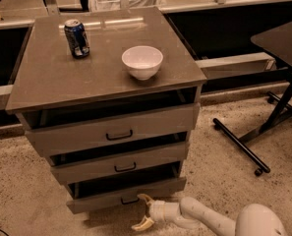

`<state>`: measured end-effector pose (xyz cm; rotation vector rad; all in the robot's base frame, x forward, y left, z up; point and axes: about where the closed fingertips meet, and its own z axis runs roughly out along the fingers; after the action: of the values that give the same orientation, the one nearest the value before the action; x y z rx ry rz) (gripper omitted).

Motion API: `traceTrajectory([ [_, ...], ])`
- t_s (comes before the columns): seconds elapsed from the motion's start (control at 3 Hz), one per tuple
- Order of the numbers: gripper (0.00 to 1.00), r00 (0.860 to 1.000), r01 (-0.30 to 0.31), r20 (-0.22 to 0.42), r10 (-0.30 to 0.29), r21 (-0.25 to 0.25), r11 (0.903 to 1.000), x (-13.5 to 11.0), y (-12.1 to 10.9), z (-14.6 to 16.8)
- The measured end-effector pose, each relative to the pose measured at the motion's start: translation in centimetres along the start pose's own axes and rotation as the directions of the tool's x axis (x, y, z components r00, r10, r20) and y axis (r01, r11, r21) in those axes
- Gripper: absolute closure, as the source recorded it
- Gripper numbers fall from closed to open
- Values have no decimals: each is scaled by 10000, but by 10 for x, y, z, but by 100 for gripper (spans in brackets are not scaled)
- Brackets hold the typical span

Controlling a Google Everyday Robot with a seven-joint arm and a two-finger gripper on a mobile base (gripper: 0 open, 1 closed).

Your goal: Close bottom drawer

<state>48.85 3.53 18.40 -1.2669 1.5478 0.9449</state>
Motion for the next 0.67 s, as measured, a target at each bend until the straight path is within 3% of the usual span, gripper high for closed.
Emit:
traceTrajectory([
  [0.33, 42, 9994, 333, -45, -337, -645, 9974, -4, 1, 12],
  [0.67, 65, 9986, 519, -77, -528, -893, 9946, -3, -4, 22],
])
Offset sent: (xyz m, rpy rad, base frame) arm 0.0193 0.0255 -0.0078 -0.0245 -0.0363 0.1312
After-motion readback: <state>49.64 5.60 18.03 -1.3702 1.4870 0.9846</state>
